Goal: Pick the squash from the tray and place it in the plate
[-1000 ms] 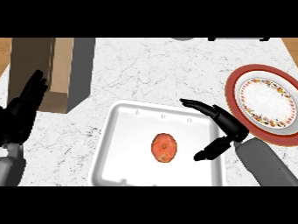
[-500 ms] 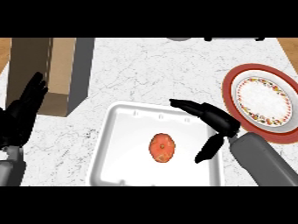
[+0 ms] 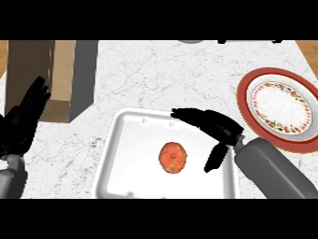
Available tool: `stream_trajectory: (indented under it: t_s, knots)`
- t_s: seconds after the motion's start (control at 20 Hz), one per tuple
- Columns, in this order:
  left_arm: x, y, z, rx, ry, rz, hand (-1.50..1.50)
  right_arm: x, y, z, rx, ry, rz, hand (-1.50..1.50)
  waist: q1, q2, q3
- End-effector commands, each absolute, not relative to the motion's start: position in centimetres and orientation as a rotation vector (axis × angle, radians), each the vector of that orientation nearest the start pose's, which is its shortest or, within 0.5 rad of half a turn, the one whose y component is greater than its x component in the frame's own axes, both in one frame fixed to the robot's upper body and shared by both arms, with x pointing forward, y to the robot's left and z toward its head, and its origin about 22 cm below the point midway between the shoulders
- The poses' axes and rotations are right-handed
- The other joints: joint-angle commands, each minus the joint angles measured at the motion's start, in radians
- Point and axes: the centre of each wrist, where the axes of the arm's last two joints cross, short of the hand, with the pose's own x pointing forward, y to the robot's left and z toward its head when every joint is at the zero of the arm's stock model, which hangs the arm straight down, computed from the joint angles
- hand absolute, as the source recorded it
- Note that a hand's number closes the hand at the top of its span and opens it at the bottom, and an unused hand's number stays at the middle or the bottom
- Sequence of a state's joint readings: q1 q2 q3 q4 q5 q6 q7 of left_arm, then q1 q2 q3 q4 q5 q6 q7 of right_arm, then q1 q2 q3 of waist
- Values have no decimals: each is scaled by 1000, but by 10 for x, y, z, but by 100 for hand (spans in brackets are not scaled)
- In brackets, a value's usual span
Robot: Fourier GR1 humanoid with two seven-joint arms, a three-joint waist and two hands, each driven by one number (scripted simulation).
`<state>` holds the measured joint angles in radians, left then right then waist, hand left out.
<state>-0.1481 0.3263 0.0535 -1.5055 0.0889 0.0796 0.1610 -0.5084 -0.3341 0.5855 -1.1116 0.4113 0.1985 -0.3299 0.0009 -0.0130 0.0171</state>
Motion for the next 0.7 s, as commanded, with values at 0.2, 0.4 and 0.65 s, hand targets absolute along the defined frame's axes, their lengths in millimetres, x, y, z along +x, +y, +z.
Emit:
stream_trajectory:
  t_s: [0.2, 0.4, 0.65]
  knots:
    - [271, 293, 18, 180, -1388, -79, 0, 317, -138, 2, -48, -1442, 1612, -150, -2, 12, -18]
    - [278, 291, 24, 188, -1413, -89, 0, 313, -125, 5, -33, -1407, 1639, -150, -5, 13, -18]
    - [273, 285, 36, 184, -1410, -97, 0, 323, -127, -6, -85, -1359, 1654, -150, 5, 14, -17]
